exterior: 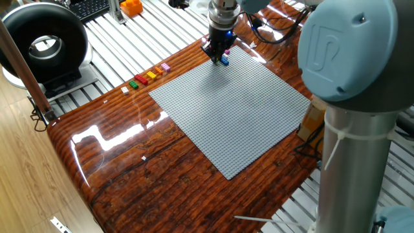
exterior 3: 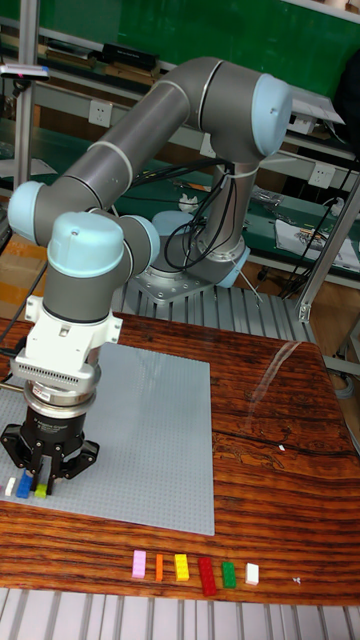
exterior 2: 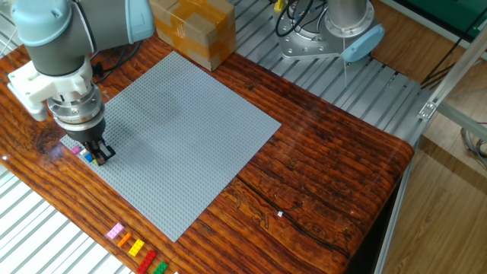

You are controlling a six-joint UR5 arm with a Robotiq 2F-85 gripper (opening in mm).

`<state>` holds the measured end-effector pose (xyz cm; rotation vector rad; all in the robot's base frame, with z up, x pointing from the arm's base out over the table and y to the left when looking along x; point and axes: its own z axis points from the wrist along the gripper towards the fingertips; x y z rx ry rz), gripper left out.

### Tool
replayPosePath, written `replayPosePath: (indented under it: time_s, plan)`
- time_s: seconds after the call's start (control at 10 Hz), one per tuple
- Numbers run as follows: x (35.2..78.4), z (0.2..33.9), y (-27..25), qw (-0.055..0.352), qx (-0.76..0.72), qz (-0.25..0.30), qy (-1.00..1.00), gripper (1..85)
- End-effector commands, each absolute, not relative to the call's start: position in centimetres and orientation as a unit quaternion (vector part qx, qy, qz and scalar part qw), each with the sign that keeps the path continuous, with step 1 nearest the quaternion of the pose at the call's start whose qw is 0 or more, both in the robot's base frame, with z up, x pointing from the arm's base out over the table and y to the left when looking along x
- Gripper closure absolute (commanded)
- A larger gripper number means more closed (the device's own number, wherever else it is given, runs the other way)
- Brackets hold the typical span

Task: Build with small Lego blocks

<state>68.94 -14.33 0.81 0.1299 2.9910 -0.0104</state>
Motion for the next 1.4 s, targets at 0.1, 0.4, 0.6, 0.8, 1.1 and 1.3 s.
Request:
replayPosePath:
  time_s: [0.1, 0.4, 0.6, 0.8, 1.1, 1.3]
  plan:
    - [69.2, 0.7, -14.3, 0.079, 0.044, 0.006, 0.996, 84.7]
    - [69.5, 0.7, -14.3, 0.083, 0.041, 0.009, 0.996, 84.7]
    - [69.7, 0.7, -14.0, 0.087, 0.041, 0.019, 0.995, 84.7]
    - [69.6, 0.7, -13.9, 0.086, 0.034, 0.025, 0.995, 84.7]
    - [69.0, 0.6, -14.5, 0.075, 0.026, 0.018, 0.997, 84.7]
    - [68.3, 0.7, -15.4, 0.063, 0.01, 0.003, 0.998, 76.0]
